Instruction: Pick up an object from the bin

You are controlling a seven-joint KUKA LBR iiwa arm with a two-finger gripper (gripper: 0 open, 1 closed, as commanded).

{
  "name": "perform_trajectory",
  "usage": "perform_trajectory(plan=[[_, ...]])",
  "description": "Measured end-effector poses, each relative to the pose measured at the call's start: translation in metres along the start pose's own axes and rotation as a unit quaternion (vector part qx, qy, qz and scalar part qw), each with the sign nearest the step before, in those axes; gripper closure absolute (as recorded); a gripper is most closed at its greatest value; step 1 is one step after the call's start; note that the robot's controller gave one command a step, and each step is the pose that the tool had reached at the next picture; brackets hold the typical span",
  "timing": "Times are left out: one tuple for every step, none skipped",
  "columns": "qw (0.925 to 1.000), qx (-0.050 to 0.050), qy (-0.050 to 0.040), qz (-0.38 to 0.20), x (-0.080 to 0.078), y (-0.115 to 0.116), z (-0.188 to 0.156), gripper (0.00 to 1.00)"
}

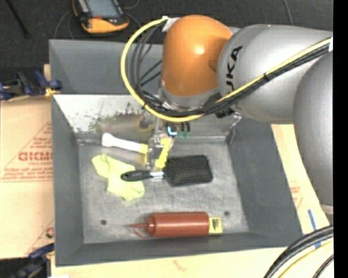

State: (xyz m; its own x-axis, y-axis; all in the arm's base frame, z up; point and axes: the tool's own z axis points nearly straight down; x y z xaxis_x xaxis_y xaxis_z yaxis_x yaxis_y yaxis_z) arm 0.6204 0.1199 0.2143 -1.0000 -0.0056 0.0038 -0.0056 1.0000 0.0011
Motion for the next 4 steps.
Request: perform_trajectory(plan=[[1.0000, -0.001, -0.0041, 0.001, -0.001, -0.001, -0.005, 0.00], [0.9997, 0.001, -0.0066, -0.023, -0.014, -0.025, 0.067, 0.00], [0.9972, 0.001, -0.0029, -0.074, -0.014, -0.053, 0.064, 0.00], [0.9955, 0.001, -0.0051, -0.095, -0.024, -0.056, 0.068, 0.00]])
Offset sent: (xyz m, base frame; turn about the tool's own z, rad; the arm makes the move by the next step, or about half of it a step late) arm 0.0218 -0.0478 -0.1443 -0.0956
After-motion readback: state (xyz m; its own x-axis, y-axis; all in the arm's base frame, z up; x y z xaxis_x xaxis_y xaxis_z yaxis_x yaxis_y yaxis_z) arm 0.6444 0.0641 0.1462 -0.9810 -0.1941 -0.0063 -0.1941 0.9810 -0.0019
